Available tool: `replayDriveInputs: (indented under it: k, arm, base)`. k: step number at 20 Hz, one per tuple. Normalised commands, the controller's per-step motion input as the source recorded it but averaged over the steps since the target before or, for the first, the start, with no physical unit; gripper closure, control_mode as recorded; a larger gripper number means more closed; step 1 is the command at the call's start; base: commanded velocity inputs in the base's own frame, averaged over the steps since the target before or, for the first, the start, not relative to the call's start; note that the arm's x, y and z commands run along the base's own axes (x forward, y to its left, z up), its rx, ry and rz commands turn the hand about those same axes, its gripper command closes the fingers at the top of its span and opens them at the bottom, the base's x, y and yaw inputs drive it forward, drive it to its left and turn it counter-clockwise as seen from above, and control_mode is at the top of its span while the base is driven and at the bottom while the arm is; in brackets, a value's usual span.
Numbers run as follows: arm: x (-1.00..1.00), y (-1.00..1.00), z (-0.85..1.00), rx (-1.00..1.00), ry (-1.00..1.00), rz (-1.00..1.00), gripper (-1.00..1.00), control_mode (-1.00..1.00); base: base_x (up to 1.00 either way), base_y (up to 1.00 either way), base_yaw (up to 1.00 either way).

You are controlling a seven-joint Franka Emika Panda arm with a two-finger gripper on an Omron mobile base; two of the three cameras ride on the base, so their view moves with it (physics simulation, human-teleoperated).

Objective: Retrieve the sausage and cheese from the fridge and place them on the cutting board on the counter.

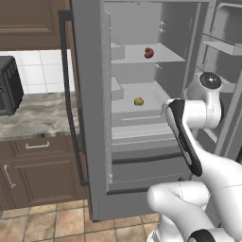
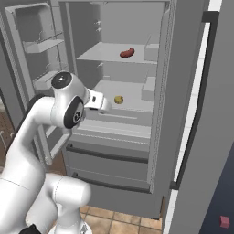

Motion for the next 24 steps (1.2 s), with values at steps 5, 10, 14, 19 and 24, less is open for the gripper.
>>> replayDriveInputs:
  k: [5,10,14,19,24]
  arm:
    - [-0.02,0.00,0.01,-0.09,0.03,0.00,-1.00,-1.00]
    - [0.17,0.00,-0.01,-0.03,0.03,0.00,-1.00,-1.00]
    - [0.46,0.00,-0.05,0.00,0.01,0.00,-1.00,-1.00]
    - [0.69,0.00,-0.02,0.00,0.03,0.00,-1.00,-1.00]
    - [0.28,0.00,0.01,0.00,0.01,0.00,-1.00,-1.00]
  base:
    - [0.00,0.00,0.00]
    - [0.00,0.00,0.00]
    - [0.00,0.00,0.00]
    - [0.00,0.00,0.00]
    - [0.00,0.00,0.00]
